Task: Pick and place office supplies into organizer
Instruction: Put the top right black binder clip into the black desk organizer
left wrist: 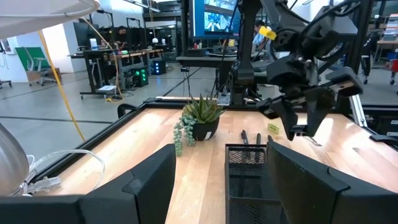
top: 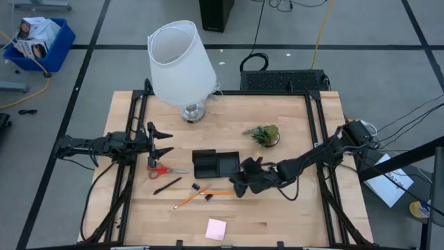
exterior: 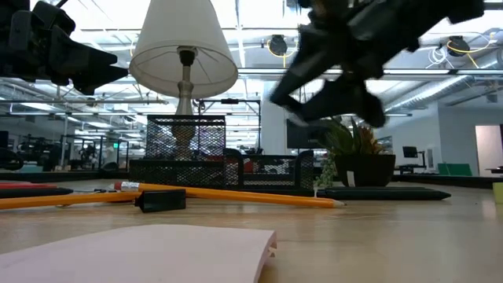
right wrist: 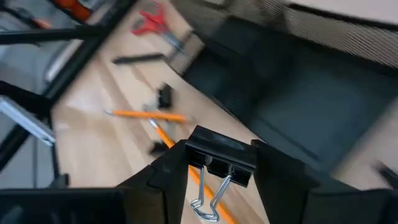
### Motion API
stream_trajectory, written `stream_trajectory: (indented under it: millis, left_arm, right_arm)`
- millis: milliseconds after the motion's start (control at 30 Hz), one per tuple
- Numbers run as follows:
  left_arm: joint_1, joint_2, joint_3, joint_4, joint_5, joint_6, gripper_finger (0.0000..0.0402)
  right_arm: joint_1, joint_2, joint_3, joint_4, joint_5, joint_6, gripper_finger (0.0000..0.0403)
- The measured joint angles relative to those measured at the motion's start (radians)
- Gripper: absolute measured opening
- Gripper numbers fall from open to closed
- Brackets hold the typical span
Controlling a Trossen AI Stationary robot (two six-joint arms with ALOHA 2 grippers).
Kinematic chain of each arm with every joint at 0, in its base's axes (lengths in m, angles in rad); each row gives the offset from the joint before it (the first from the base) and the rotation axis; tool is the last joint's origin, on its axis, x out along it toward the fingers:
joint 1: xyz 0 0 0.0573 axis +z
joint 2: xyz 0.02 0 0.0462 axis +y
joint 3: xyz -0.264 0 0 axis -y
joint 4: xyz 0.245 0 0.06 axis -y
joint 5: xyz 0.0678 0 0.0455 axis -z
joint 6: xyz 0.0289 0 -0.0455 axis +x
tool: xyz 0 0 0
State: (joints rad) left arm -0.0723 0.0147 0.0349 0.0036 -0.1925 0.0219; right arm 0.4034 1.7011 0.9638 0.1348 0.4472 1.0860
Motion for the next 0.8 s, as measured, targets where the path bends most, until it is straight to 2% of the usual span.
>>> stream_trajectory:
  millis: [167,367,500,600,800]
  left_arm:
    - [0.000,0.000,0.000,-0.001,0.000,0.000,0.0255]
    - [0.000,0.000,0.000,0.000,0.000,0.000,0.0255]
    - [0.000,0.000,0.000,0.000,0.000,0.000,0.0255]
    - [0.000,0.000,0.000,0.000,0.000,0.000,0.0255]
    - [0.000,0.000,0.000,0.000,0.000,0.000,0.0255]
  right_arm:
    - [-0.030,0.068,0.001,0.218,-0.003,-0.142,0.0156]
    - [-0.054,0.184,0.002,0.541,-0.006,-0.403,0.0159]
    - [-0.073,0.248,0.003,0.693,-0.033,-0.540,0.0160]
    - [-0.087,0.284,0.015,0.751,-0.033,-0.606,0.0161]
    - [-0.113,0.330,0.059,0.749,-0.040,-0.821,0.0161]
